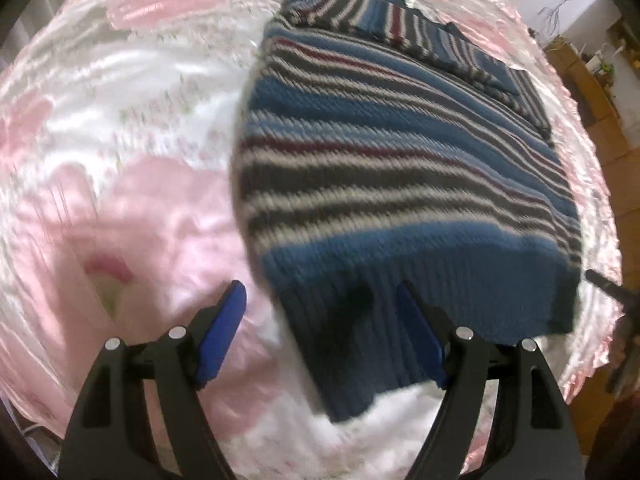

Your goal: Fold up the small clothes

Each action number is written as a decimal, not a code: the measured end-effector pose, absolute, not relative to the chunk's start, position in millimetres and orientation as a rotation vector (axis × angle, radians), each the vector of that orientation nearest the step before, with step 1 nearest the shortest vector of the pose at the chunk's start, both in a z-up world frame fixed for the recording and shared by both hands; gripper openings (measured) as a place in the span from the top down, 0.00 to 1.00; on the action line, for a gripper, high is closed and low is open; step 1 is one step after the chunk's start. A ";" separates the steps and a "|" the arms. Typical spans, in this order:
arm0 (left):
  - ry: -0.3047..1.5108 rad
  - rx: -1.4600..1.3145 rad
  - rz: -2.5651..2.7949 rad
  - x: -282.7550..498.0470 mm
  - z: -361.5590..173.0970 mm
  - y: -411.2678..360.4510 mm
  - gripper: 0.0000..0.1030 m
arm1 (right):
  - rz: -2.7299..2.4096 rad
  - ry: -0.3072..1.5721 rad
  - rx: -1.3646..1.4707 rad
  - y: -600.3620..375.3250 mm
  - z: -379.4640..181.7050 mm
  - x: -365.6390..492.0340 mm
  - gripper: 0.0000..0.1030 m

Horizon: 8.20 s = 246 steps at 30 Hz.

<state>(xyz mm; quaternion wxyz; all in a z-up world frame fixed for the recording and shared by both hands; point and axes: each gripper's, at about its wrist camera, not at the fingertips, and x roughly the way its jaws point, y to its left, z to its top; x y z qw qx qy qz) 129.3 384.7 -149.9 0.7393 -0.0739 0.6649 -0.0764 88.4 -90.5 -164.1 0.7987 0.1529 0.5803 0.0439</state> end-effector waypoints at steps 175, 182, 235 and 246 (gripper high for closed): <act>1.141 -0.180 -0.110 508.3 -209.6 319.1 0.91 | 0.140 1.122 0.258 -132.1 -174.0 518.2 0.91; 1.171 -0.188 -0.090 509.1 -227.9 327.7 0.85 | 0.111 1.146 0.301 -138.4 -200.1 513.9 0.87; 1.246 -0.113 -0.108 353.5 -142.5 337.9 0.65 | 0.174 1.208 0.297 -182.2 -137.6 328.9 0.51; 1.314 -0.088 -0.153 392.7 -187.3 286.3 0.64 | 0.104 1.299 0.347 -182.0 -178.4 378.7 0.41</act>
